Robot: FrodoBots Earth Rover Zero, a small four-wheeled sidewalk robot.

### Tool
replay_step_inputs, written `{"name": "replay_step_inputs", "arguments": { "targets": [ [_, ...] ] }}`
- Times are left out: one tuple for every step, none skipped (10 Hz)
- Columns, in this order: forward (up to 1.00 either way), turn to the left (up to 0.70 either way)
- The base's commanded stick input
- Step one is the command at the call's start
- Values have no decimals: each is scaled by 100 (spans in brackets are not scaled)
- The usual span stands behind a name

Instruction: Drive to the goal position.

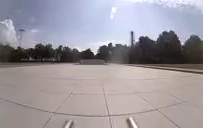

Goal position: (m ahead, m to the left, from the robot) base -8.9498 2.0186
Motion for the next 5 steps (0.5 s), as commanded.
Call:
{"name": "replay_step_inputs", "arguments": {
  "targets": [
    [70, 0],
    [70, 0],
    [70, 0],
    [70, 0],
    [70, 0]
  ]
}}
